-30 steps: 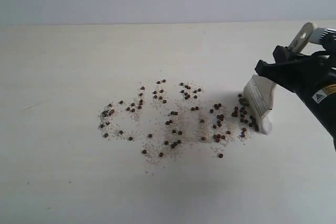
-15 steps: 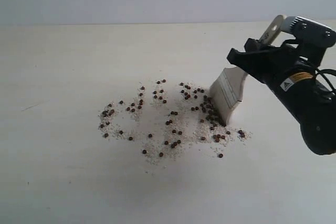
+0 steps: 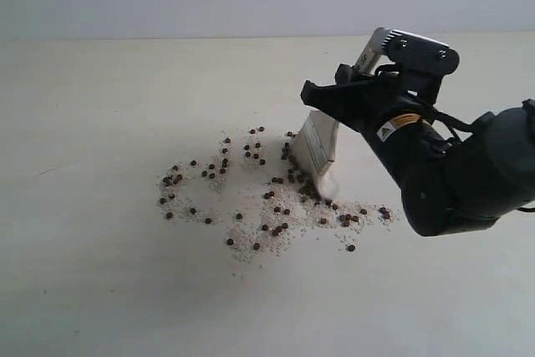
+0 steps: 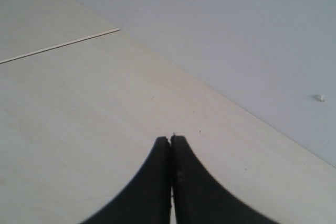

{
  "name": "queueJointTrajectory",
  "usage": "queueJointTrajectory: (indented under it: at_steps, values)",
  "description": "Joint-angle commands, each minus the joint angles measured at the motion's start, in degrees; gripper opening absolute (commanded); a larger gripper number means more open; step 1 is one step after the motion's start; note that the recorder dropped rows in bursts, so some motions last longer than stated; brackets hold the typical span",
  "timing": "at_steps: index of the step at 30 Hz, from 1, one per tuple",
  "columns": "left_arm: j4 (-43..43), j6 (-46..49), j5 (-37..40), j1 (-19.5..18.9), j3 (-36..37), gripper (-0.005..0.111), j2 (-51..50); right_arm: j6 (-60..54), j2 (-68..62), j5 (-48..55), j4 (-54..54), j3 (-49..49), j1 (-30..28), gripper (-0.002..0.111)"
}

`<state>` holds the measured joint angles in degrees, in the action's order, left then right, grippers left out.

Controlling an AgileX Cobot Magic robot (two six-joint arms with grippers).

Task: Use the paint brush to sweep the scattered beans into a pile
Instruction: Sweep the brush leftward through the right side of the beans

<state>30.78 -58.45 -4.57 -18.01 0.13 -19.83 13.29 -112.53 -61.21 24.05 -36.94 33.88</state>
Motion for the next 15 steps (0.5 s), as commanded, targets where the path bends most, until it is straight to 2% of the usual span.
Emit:
queueJointTrajectory:
  at_steps: [1, 10, 15]
  values:
    - [-0.35, -0.10, 0.02, -0.07, -0.13, 0.000, 0.43, 0.34, -2.17, 1.47, 0.50, -1.98, 2.18, 0.000]
    - [-0.35, -0.10, 0.02, -0.07, -0.13, 0.000, 0.43, 0.07, -2.17, 3.31, 0.90, -4.44, 3.46, 0.000]
    - [-0.35, -0.10, 0.02, -0.07, -0.13, 0.000, 0.43, -3.68, -0.55, 4.39, 3.05, -4.44, 3.46, 0.000]
